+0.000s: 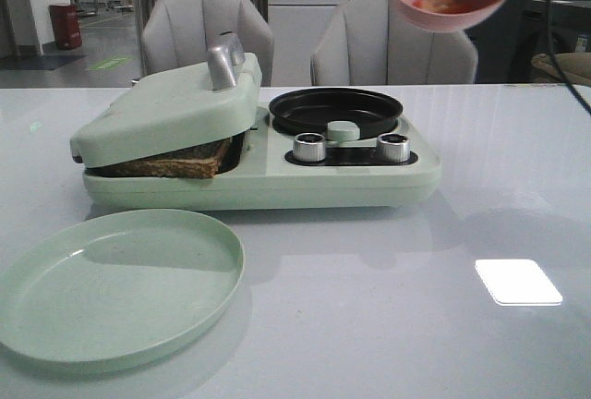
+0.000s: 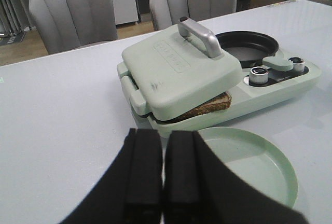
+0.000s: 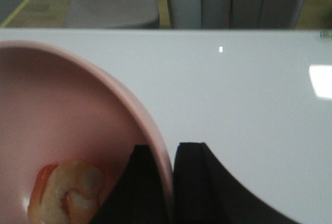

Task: Make breakfast with bread and shrimp
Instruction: 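Lift the pink bowl over the frying pan and tip the shrimp in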

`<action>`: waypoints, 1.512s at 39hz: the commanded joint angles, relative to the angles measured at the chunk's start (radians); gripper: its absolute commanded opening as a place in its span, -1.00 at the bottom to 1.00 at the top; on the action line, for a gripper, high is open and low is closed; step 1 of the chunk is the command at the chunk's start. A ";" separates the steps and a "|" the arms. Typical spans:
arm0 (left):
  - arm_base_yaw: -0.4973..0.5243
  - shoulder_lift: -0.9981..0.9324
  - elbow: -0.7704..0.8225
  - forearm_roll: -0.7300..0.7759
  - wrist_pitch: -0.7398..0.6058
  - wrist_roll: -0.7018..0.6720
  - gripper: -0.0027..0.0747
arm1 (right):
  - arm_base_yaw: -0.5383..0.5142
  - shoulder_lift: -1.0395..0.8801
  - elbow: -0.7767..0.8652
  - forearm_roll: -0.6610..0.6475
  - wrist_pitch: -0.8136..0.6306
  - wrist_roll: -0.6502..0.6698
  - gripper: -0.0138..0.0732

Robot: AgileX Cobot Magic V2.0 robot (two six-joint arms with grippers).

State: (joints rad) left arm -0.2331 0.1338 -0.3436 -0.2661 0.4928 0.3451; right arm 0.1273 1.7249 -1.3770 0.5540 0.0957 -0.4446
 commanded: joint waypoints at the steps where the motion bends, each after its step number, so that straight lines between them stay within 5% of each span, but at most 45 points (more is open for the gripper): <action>1: -0.008 0.010 -0.025 -0.014 -0.080 -0.011 -0.64 | 0.065 -0.033 -0.036 0.017 -0.274 -0.021 -0.33; 9: -0.008 0.010 -0.025 -0.014 -0.080 -0.011 -0.64 | 0.153 0.075 -0.036 -0.069 -0.543 -0.021 -0.33; 22: -0.008 0.010 -0.025 -0.014 -0.080 -0.011 -0.64 | 0.184 0.279 -0.036 -0.487 -0.881 -0.026 -0.33; 30: -0.008 0.010 -0.025 -0.014 -0.080 -0.011 -0.64 | 0.186 0.319 -0.037 -0.628 -0.985 -0.186 -0.33; 43: -0.008 0.010 -0.025 -0.014 -0.080 -0.011 -0.64 | 0.186 0.360 -0.037 -0.690 -1.164 -0.413 -0.33; 59: -0.008 0.010 -0.025 -0.014 -0.080 -0.011 -0.64 | 0.187 0.353 -0.037 -0.679 -1.361 -0.457 -0.33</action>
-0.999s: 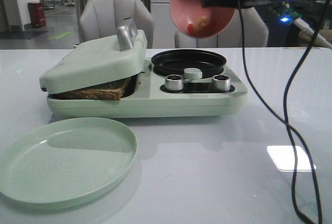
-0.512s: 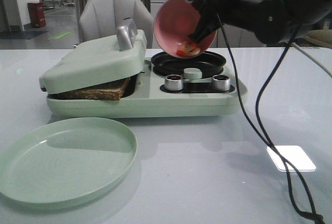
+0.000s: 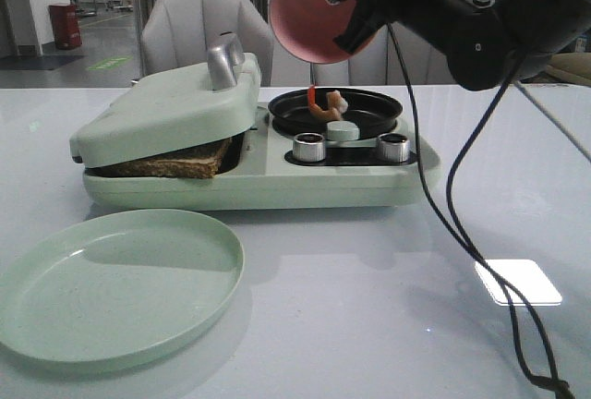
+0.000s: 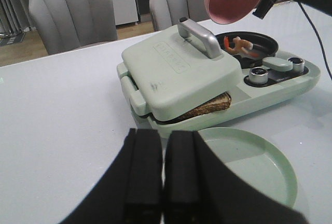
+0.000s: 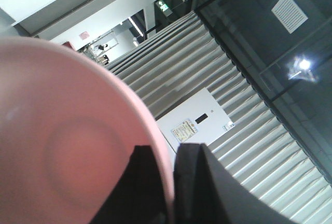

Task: Make breakfast with bread and shrimp
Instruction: 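Lift the pink bowl over the frying pan and tip the shrimp in, then return the pink bowl to the table and release it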

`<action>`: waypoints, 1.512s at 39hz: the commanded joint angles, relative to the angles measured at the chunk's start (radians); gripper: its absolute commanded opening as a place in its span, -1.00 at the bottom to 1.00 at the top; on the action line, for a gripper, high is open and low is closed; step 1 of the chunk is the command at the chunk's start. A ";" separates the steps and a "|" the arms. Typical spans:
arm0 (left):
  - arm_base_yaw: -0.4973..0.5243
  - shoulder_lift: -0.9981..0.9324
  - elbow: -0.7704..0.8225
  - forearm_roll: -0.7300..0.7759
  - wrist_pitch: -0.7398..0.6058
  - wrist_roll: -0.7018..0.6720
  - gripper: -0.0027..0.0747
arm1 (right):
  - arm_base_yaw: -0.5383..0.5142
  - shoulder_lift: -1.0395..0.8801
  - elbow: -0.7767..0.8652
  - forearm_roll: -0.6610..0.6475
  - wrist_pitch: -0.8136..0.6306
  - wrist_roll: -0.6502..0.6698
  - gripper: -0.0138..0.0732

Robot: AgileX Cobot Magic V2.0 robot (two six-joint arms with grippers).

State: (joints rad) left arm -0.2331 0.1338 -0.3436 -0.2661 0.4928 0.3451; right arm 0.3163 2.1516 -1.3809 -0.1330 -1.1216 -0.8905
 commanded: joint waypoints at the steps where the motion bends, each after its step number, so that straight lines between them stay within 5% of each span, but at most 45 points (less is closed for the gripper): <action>1: -0.008 0.010 -0.025 -0.014 -0.080 -0.011 -0.64 | -0.002 -0.073 -0.033 0.013 -0.142 -0.007 -0.33; 5: -0.008 0.010 -0.025 -0.014 -0.080 -0.011 -0.64 | -0.002 -0.072 -0.033 0.061 -0.110 0.047 -0.33; 12: -0.008 0.010 -0.025 -0.014 -0.080 -0.011 -0.64 | -0.002 -0.082 -0.034 0.289 -0.031 0.367 -0.33; 19: -0.008 0.010 -0.025 -0.014 -0.080 -0.011 -0.64 | -0.005 -0.191 -0.034 0.460 0.328 0.567 -0.33; 29: -0.008 0.010 -0.025 -0.014 -0.080 -0.011 -0.64 | -0.049 -0.377 -0.034 0.540 1.006 0.584 -0.33; 37: -0.008 0.010 -0.025 -0.014 -0.080 -0.011 -0.64 | -0.110 -0.489 -0.034 0.532 1.366 0.584 -0.33; 49: -0.008 0.010 -0.025 -0.014 -0.080 -0.011 -0.64 | -0.312 -0.547 -0.029 0.527 1.646 0.584 -0.33; 59: -0.008 0.010 -0.025 -0.014 -0.080 -0.011 -0.64 | -0.439 -0.520 0.078 0.528 1.707 0.584 -0.33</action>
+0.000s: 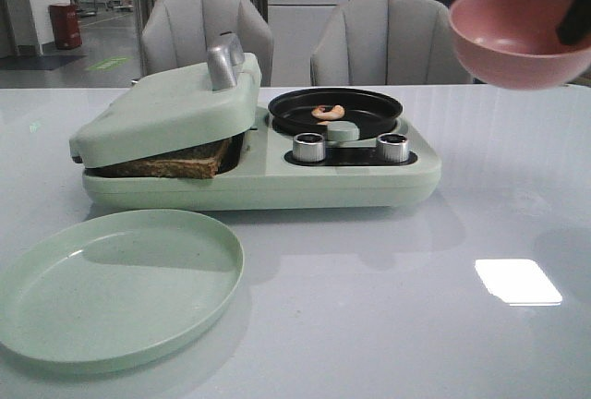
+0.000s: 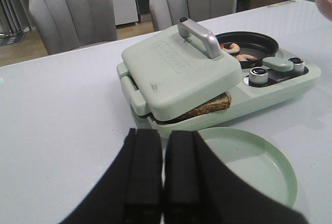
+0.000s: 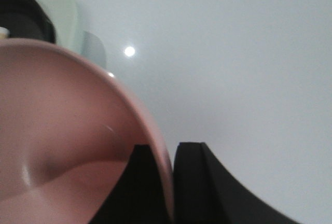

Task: Make breakfast with bread and shrimp
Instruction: 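Return the pink bowl to the table and release it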

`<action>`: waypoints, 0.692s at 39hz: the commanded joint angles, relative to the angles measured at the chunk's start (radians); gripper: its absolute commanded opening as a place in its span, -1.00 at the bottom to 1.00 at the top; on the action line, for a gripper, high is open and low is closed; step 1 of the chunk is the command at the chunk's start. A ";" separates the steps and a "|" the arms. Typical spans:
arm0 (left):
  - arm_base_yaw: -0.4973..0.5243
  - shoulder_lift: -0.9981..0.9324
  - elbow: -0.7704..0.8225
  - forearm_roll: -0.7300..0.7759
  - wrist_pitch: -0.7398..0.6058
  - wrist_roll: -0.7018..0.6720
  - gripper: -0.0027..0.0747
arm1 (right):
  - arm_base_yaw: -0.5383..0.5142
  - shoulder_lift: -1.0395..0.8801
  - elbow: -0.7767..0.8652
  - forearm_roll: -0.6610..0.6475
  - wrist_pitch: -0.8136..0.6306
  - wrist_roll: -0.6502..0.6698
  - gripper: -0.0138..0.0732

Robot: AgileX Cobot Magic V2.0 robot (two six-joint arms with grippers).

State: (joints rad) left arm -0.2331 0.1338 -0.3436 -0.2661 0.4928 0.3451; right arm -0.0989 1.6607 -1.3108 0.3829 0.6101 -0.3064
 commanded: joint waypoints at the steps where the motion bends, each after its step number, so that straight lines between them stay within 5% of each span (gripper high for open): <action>1: -0.008 0.010 -0.025 -0.014 -0.080 -0.011 -0.64 | -0.028 -0.022 0.022 0.011 -0.025 -0.001 -0.33; 22: -0.008 0.010 -0.025 -0.014 -0.080 -0.011 -0.64 | -0.040 0.130 0.084 0.013 -0.056 -0.003 -0.31; 27: -0.008 0.010 -0.025 -0.014 -0.080 -0.011 -0.64 | -0.040 0.143 0.084 0.012 -0.055 -0.004 -0.14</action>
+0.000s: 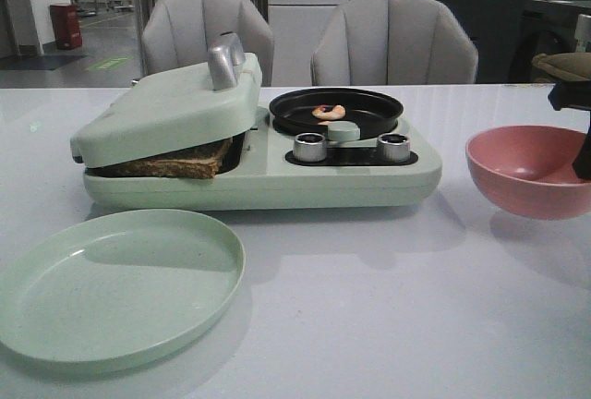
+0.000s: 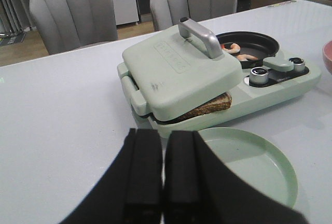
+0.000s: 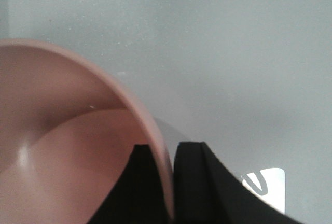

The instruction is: Make breakfast with bread and shrimp

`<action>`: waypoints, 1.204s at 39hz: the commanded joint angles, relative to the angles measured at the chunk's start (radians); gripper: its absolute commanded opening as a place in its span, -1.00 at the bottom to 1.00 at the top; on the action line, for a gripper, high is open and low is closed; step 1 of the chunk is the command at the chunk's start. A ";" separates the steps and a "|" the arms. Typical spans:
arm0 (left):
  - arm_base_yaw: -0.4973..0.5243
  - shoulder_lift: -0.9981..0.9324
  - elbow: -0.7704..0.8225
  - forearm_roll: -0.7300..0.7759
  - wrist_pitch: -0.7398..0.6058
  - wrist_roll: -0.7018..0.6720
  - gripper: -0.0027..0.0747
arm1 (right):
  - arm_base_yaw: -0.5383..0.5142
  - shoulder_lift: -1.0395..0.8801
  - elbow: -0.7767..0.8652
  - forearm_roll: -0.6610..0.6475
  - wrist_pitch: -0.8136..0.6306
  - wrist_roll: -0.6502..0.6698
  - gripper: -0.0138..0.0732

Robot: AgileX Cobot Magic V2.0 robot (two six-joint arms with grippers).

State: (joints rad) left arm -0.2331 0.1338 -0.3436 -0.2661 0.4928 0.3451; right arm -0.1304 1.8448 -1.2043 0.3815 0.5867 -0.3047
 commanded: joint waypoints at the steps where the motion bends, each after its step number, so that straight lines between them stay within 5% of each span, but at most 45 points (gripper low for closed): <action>1: -0.008 0.010 -0.025 -0.014 -0.080 -0.011 -0.64 | -0.008 -0.039 -0.022 0.012 -0.030 -0.006 -0.07; 10: -0.008 0.010 -0.025 -0.014 -0.080 -0.011 -0.64 | -0.008 -0.070 -0.033 0.003 -0.019 -0.042 0.40; 23: -0.008 0.010 -0.025 -0.014 -0.080 -0.011 -0.64 | 0.017 -0.318 -0.046 0.014 -0.012 -0.107 0.40; 36: -0.008 0.010 -0.025 -0.014 -0.080 -0.011 -0.64 | 0.186 -0.640 0.000 0.007 -0.076 -0.157 0.39; 47: -0.008 0.010 -0.025 -0.014 -0.080 -0.011 -0.64 | 0.215 -0.934 0.304 0.119 -0.380 -0.157 0.39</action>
State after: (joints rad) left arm -0.2331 0.1338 -0.3436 -0.2661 0.4928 0.3451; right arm 0.0699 1.0099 -0.9592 0.4386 0.3903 -0.4465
